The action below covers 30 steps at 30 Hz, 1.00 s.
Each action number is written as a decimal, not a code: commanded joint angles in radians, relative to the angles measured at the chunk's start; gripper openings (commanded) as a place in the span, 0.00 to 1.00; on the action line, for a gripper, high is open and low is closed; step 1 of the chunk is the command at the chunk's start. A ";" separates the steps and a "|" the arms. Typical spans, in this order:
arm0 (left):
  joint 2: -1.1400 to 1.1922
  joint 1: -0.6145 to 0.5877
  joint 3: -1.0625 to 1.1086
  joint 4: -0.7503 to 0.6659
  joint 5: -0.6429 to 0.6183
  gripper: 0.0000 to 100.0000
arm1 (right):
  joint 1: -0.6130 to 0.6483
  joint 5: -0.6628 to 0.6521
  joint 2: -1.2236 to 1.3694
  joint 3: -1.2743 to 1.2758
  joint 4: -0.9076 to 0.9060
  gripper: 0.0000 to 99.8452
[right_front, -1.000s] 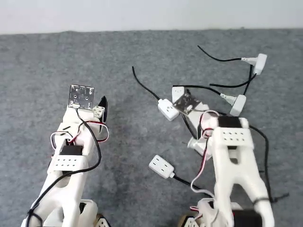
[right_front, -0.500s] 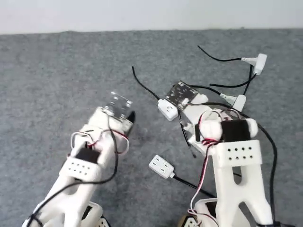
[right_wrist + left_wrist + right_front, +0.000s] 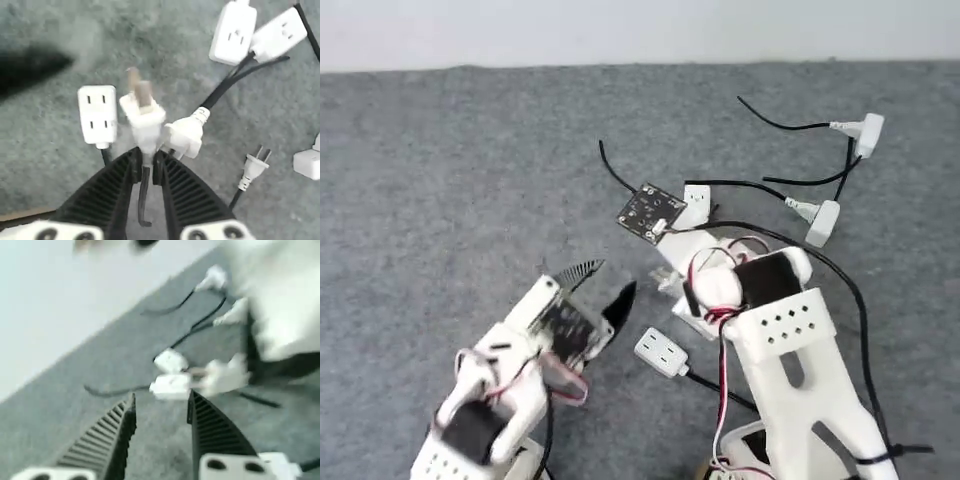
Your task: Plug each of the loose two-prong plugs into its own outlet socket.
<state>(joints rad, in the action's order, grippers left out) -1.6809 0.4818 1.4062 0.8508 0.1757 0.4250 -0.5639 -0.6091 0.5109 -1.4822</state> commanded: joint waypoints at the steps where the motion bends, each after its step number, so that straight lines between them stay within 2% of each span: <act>1: -0.158 0.026 -0.001 0.072 0.014 0.17 | 0.061 0.021 -0.005 0.020 0.045 0.01; 8: -0.015 0.021 0.062 -0.080 0.015 0.17 | 0.102 0.058 -0.012 0.026 0.048 0.01; 13: 0.009 0.021 0.061 -0.089 0.015 0.17 | 0.091 0.063 -0.012 0.046 0.058 0.01; 16: 0.005 0.008 0.062 -0.089 0.018 0.17 | 0.058 0.092 -0.007 0.095 0.137 0.01; 19: 0.005 -0.107 0.061 -0.132 -0.005 0.17 | -0.002 0.187 0.015 0.198 0.331 0.01; 22: 0.009 -0.359 0.065 -0.236 -0.173 0.17 | 0.004 0.232 0.074 0.298 0.504 0.03; 24: 0.014 -0.496 0.068 -0.287 -0.256 0.17 | 0.048 0.241 0.147 0.311 0.558 0.09; 27: 0.014 -0.540 0.068 -0.302 -0.270 0.17 | 0.124 0.315 0.291 0.261 0.588 0.18; 30: 0.014 -0.548 0.064 -0.305 -0.267 0.17 | 0.174 0.351 0.458 0.161 0.599 0.20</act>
<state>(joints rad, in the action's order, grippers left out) -1.6747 -0.0414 1.4768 0.5777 -0.0775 0.5554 -0.2493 -0.2746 0.7841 -0.9099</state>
